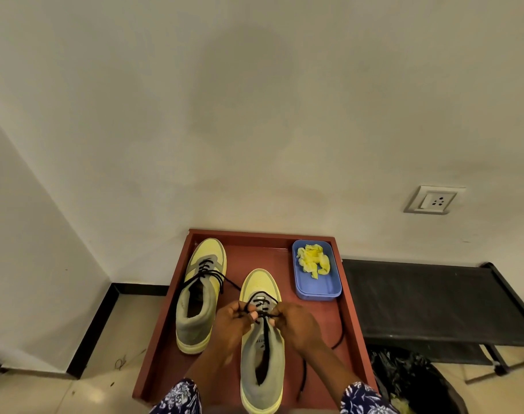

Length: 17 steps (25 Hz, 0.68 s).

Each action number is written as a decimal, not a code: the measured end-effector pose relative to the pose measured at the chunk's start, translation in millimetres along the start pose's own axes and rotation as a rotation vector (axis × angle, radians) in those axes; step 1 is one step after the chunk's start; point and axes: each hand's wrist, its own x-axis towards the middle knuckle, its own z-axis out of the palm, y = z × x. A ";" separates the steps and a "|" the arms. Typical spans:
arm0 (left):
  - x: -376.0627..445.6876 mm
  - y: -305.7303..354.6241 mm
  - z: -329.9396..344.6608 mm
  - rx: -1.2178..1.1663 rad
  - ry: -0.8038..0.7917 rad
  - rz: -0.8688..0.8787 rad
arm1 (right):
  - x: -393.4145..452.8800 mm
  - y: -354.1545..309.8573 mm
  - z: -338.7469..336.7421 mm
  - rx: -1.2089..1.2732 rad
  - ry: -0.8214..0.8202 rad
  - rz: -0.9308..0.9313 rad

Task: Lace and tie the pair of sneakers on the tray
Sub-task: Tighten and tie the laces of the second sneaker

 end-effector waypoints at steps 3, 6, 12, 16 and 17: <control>-2.1 1.0 -0.4 -0.035 0.036 -0.027 | 0.7 5.1 -2.1 -0.020 0.053 0.058; -3.7 1.0 -3.7 -0.035 0.089 -0.043 | 1.1 13.1 -4.0 -0.017 0.058 0.103; -2.3 -7.8 -11.7 -0.036 0.169 -0.101 | -6.2 29.6 -7.2 -0.104 0.072 0.152; 3.0 -15.5 -7.4 -0.053 0.241 -0.144 | -8.1 24.1 0.2 -0.128 0.021 0.230; 5.0 -16.1 -6.9 0.029 0.267 -0.113 | -6.0 21.9 1.9 -0.140 -0.016 0.229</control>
